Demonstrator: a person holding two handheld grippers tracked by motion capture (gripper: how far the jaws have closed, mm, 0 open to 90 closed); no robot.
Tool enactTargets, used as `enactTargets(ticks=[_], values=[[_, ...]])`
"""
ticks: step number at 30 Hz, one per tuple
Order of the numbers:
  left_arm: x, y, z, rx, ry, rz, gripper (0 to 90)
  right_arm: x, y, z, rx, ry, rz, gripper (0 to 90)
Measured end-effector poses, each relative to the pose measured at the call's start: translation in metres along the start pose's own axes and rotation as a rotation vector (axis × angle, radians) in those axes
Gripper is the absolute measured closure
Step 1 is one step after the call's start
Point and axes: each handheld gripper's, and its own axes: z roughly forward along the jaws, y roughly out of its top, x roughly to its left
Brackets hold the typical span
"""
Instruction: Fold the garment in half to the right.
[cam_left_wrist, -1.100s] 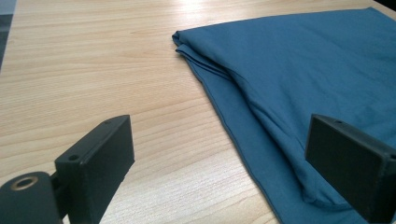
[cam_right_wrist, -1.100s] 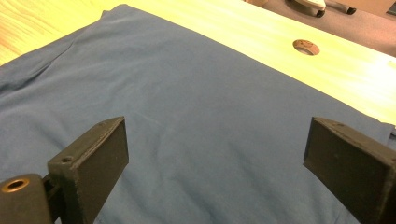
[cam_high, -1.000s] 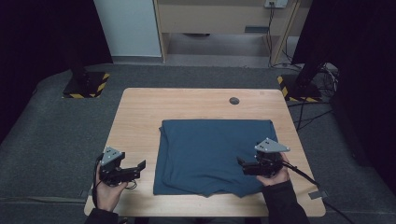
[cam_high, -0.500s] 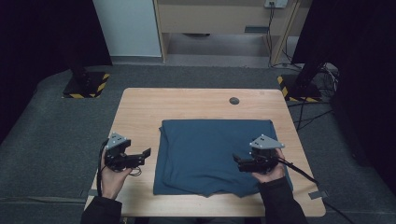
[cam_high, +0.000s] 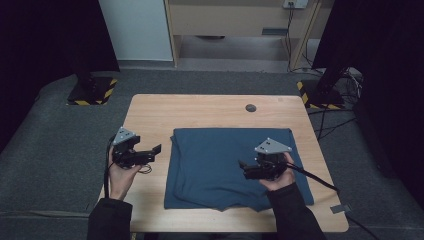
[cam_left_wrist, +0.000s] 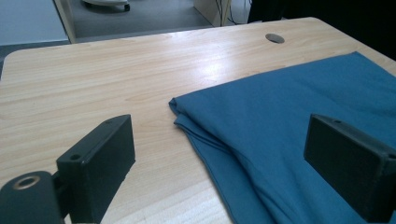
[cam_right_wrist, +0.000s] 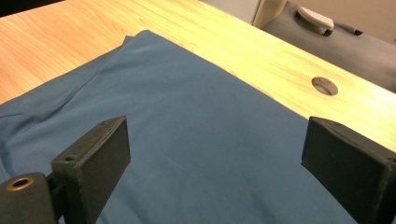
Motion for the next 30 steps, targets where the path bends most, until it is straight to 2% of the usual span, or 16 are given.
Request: enactTargets(ticks=[4,8,13,19,21,22,23,25,27,30], values=[[0.001,0.004,0.005,-0.004,0.003,0.005,7.8,0.005,0.005,0.003,-0.007,0.015,-0.007,8.8],[0.002,0.006,0.012,-0.015,-0.016,-0.004,8.3,0.008,0.006,0.007,-0.020,0.039,0.019,9.2],[0.002,0.012,0.021,-0.004,-0.010,0.006,8.2,0.014,0.009,0.009,-0.013,0.029,-0.016,9.2],[0.004,0.024,0.028,-0.007,0.003,0.022,8.2,0.020,0.021,0.005,-0.046,0.031,-0.030,9.3],[0.005,0.027,0.029,-0.014,0.007,0.028,8.3,0.022,0.023,0.004,-0.062,0.048,-0.028,9.7],[0.006,0.028,0.030,-0.023,0.006,0.025,8.8,0.022,0.024,0.004,-0.064,0.060,-0.019,9.7],[0.007,0.029,0.031,-0.027,0.001,0.018,9.2,0.023,0.025,0.005,-0.063,0.052,-0.028,9.7],[0.009,0.030,0.034,-0.016,0.009,0.017,9.1,0.027,0.027,0.005,-0.061,0.037,-0.051,9.7],[0.011,0.031,0.037,-0.005,0.013,0.015,9.1,0.030,0.029,0.006,-0.063,0.042,-0.059,9.8],[0.012,0.034,0.041,-0.004,0.014,0.016,9.1,0.030,0.032,0.008,-0.081,0.066,-0.031,10.1]])
